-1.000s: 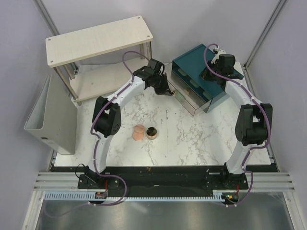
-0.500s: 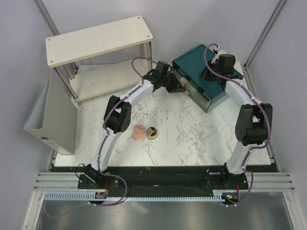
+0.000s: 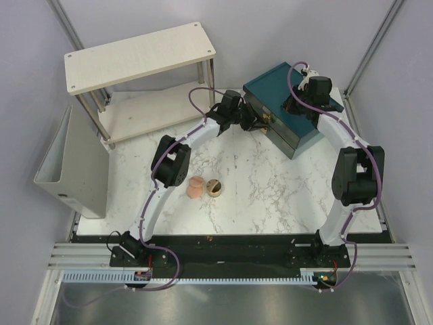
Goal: Organize the makeup
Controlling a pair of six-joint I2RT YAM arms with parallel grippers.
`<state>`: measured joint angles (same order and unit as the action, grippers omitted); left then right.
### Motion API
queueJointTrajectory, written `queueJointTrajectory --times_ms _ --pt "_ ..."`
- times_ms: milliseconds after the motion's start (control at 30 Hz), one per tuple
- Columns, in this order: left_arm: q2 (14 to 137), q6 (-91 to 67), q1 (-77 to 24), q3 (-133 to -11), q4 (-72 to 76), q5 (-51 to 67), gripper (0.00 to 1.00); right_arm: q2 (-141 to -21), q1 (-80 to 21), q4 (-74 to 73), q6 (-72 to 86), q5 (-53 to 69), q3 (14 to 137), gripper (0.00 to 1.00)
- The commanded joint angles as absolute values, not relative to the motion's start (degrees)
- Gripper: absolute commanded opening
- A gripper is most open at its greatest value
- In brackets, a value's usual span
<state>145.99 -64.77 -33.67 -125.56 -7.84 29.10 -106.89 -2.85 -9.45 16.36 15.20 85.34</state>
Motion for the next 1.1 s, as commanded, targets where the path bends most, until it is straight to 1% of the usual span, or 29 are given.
queueJointTrajectory --times_ms 0,67,133,367,400,500,533,567,600,633,667,733,767,800,833,867,900,1000,1067 --pt "137.67 -63.21 -33.40 -119.56 -0.70 31.73 0.21 -111.18 -3.43 -24.34 16.00 14.77 83.05 0.00" --pt "134.84 -61.10 -32.87 -116.30 -0.44 30.15 0.22 -110.83 -3.43 -24.35 16.61 14.85 84.63 0.00" --pt "132.02 -59.95 -32.35 -113.13 -0.35 30.06 0.26 -110.65 -3.43 -24.34 17.05 15.20 86.82 0.00" --pt "125.34 -55.47 -30.68 -104.96 -1.14 32.34 0.34 -112.49 -3.52 -25.31 18.28 14.59 94.65 0.00" --pt "124.29 -53.98 -30.24 -104.25 -2.19 32.43 0.36 -112.93 -3.52 -25.75 18.19 14.42 95.53 0.00" --pt "120.07 -44.33 -29.97 -104.06 -11.84 30.07 0.39 -114.43 -3.60 -26.63 18.28 14.24 99.13 0.00" --pt "118.75 -38.29 -29.97 -104.32 -18.74 26.84 0.40 -114.61 -3.52 -26.80 18.54 14.33 100.53 0.00" --pt "116.22 -35.27 -30.06 -104.50 -21.85 24.63 0.40 -114.96 -3.60 -26.81 18.81 14.50 101.07 0.00" --pt "114.54 -32.11 -30.32 -104.50 -25.36 18.69 0.41 -115.05 -3.52 -26.81 19.33 14.68 101.68 0.01" --pt "112.96 -25.99 -30.58 -104.33 -28.10 15.15 0.41 -115.14 -3.52 -26.81 19.51 15.03 102.65 0.01" --pt "109.55 -23.06 -30.85 -102.93 -32.13 11.99 0.42 -115.14 -3.60 -26.81 19.51 15.20 103.18 0.02" --pt "106.19 -16.04 -31.38 -100.21 -34.01 4.44 0.44 -115.05 -3.78 -26.81 19.25 15.29 104.23 0.03" --pt "104.17 -14.34 -31.29 -97.06 -34.97 2.57 0.45 -115.05 -4.04 -26.72 19.07 15.21 104.41 0.06" --pt "101.37 -12.93 -31.29 -95.64 -35.24 0.72 0.50 -115.05 -4.22 -25.85 18.99 15.38 104.50 0.07" --pt "99.95 -10.66 -31.29 -94.58 -36.20 0.62 0.53 -115.05 -4.39 -25.58 19.07 15.29 104.85 0.08" --pt "98.80 -10.46 -31.29 -93.61 -37.60 0.18 0.60 -115.14 -4.74 -25.32 19.33 15.29 105.38 0.11" --pt "96.27 -10.55 -31.29 -92.56 -39.01 0.18 0.72 -115.14 -4.83 -25.23 19.51 15.12 105.99 0.12" --pt "91.86 -12.74 -31.12 -87.90 -38.85 0.35 0.92 -114.52 -5.89 -24.53 20.65 13.28 107.93 0.16" --pt "91.23 -13.01 -31.03 -86.93 -39.11 1.84 0.92 -115.31 -6.76 -24.43 20.57 12.83 110.47 0.18"
